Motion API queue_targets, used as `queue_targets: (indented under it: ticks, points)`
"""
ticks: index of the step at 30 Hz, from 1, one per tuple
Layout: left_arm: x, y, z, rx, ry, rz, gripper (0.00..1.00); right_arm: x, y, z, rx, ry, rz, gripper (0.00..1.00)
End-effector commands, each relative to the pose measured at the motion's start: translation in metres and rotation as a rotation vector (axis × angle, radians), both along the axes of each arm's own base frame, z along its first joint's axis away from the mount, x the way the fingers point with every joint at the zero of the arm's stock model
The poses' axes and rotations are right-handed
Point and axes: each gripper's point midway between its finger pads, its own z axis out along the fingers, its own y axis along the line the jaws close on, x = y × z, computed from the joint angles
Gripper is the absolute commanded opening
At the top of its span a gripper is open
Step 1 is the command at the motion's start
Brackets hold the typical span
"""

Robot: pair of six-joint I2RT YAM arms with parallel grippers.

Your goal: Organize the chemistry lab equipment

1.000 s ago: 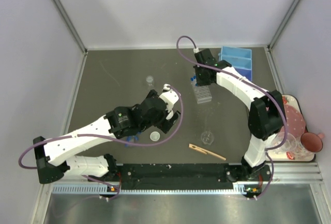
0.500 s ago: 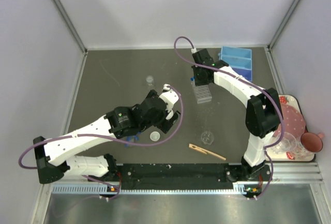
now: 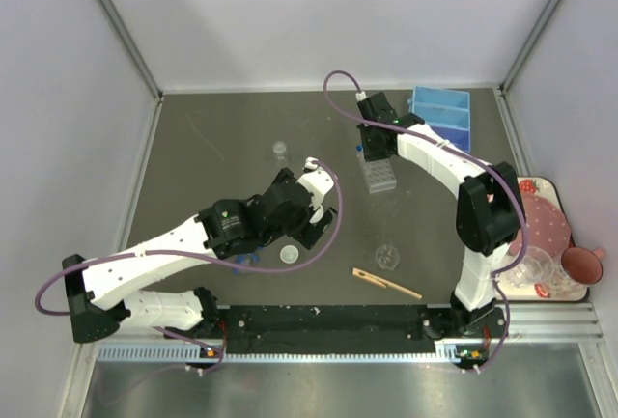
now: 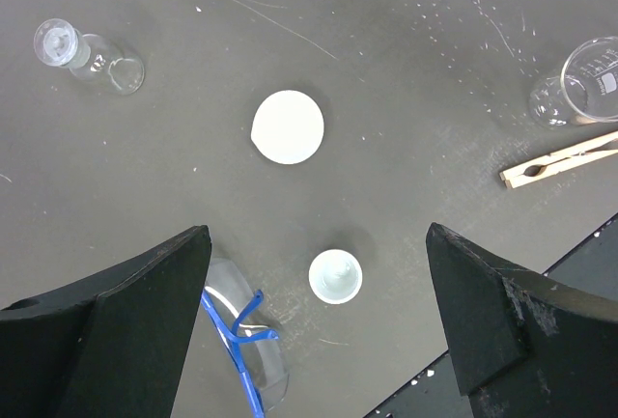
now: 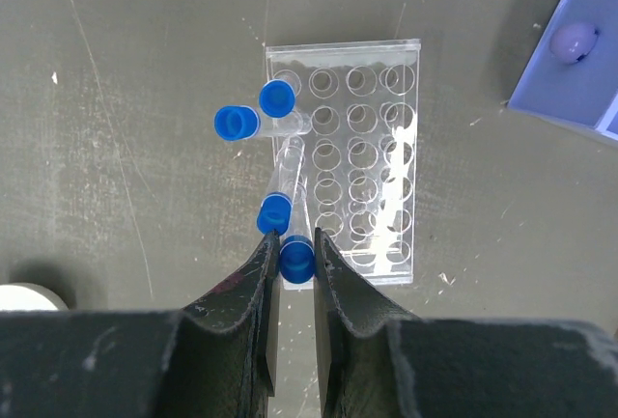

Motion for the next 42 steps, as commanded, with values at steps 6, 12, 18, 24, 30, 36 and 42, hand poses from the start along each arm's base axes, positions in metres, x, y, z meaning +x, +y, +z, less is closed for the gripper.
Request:
queue_targets:
  ticks: [6,12,18,24,30,36,42]
  points:
    - [0.004,-0.002,0.011,-0.055,-0.027,0.021,0.99,0.005,0.012,-0.007,-0.015,-0.008,0.028,0.0]
    - [0.004,-0.003,0.011,-0.057,-0.029,0.019,0.99,0.003,0.015,-0.009,-0.024,0.004,0.049,0.0]
    - [0.005,-0.003,0.011,-0.057,-0.025,0.019,0.99,0.002,0.013,-0.016,-0.05,0.029,0.055,0.0]
    - [0.004,-0.004,0.01,-0.057,-0.022,0.018,0.99,0.001,0.012,-0.013,-0.055,0.025,0.054,0.0]
    - [0.004,-0.005,0.01,-0.059,-0.022,0.014,0.99,-0.002,0.01,-0.012,-0.066,0.03,0.06,0.0]
    - [0.004,-0.005,0.01,-0.057,-0.02,0.015,0.99,-0.004,0.008,-0.018,-0.078,0.046,0.059,0.0]
    - [0.004,-0.005,0.008,-0.053,-0.018,0.015,0.99,-0.005,0.008,-0.026,-0.077,0.064,0.057,0.0]
